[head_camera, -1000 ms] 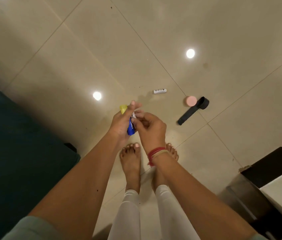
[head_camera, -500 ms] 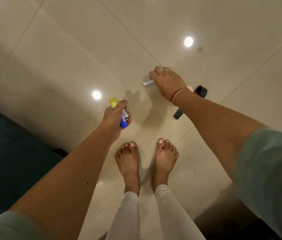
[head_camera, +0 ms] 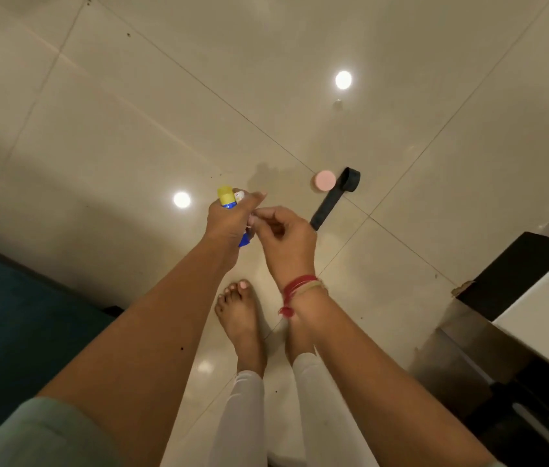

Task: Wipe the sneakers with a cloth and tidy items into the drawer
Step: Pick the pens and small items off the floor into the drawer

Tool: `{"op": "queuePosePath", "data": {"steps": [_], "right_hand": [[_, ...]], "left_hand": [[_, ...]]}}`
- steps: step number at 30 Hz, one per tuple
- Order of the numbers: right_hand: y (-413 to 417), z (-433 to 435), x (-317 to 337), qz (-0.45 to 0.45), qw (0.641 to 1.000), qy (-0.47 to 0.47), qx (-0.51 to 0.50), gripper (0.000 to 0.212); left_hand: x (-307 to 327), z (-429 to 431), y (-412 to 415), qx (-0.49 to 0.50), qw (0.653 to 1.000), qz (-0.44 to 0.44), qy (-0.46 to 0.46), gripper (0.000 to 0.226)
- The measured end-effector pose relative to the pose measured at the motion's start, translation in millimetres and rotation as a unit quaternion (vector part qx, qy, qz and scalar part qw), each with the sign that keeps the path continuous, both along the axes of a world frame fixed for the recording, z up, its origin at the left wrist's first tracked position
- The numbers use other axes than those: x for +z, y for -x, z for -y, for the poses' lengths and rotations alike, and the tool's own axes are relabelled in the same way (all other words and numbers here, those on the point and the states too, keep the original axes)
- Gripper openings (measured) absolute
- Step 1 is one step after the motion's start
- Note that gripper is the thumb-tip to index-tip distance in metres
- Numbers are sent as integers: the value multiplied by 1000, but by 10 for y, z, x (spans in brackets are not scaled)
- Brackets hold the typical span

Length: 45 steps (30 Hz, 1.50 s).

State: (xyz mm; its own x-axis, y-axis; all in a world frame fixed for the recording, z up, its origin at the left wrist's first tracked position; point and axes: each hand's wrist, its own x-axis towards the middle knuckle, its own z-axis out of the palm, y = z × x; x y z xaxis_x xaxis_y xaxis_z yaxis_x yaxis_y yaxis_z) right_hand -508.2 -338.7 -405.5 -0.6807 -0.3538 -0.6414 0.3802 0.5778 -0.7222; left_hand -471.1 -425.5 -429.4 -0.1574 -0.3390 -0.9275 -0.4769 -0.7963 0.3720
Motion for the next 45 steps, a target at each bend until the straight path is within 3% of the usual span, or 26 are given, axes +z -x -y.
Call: {"op": "queuePosePath", "data": {"steps": [3,5,7,10,14,17,19,24,27,30,32,34,37,41,45], "right_hand": [[330,-177,-260,-152,986,-63,28,22],[638,-291,-572,-265,935,-175,158,40],[877,-361,-880,-300,871,-263,286,41],[1074,-407,-1176,-330,808,-263,411,33],[1100,-390,-1034,-304,863,-192,355,43],[763,-346,-600,-223,918,-93,315,55],[502,-360,-317,-162,940,-39,299,66],[294,-475,-138,-101,965,-18,242,91],[433,-596,-321,-112,982,-41,149,76],[663,-713,-765,-111,976,-184,-26,61],[727,-746,-1053,-91,957,-276,-21,62],[726,-706,-1249,-121,943,-309,12,54],[758,-643,-1334,-133,940,-311,52,35],[858,-797,-974,4,964,-266,-23,5],[898,-991,-42,59,977,-199,-46,12]], "left_hand": [[-141,-35,9,5,1000,21,1,21],[-222,-65,-9,3,1000,11,-8,21],[-273,-102,-27,-14,1000,4,-18,18],[-288,-148,-69,-35,999,13,-30,11],[-221,-180,-98,13,999,18,-43,18],[-123,-176,-54,34,999,9,-42,27],[-68,-186,-19,7,999,-3,-36,33],[-34,-163,-3,-100,995,-4,-11,32],[-131,-121,-28,-73,997,16,-11,28],[-269,-116,-70,-25,999,24,-21,29],[-355,-141,-106,-16,999,21,-27,30],[-407,-172,-159,-29,999,18,-35,29],[-376,-212,-268,-47,998,23,-41,30],[48,-267,-328,-57,997,22,-45,28],[881,-351,-257,-54,997,6,-61,25]]}}
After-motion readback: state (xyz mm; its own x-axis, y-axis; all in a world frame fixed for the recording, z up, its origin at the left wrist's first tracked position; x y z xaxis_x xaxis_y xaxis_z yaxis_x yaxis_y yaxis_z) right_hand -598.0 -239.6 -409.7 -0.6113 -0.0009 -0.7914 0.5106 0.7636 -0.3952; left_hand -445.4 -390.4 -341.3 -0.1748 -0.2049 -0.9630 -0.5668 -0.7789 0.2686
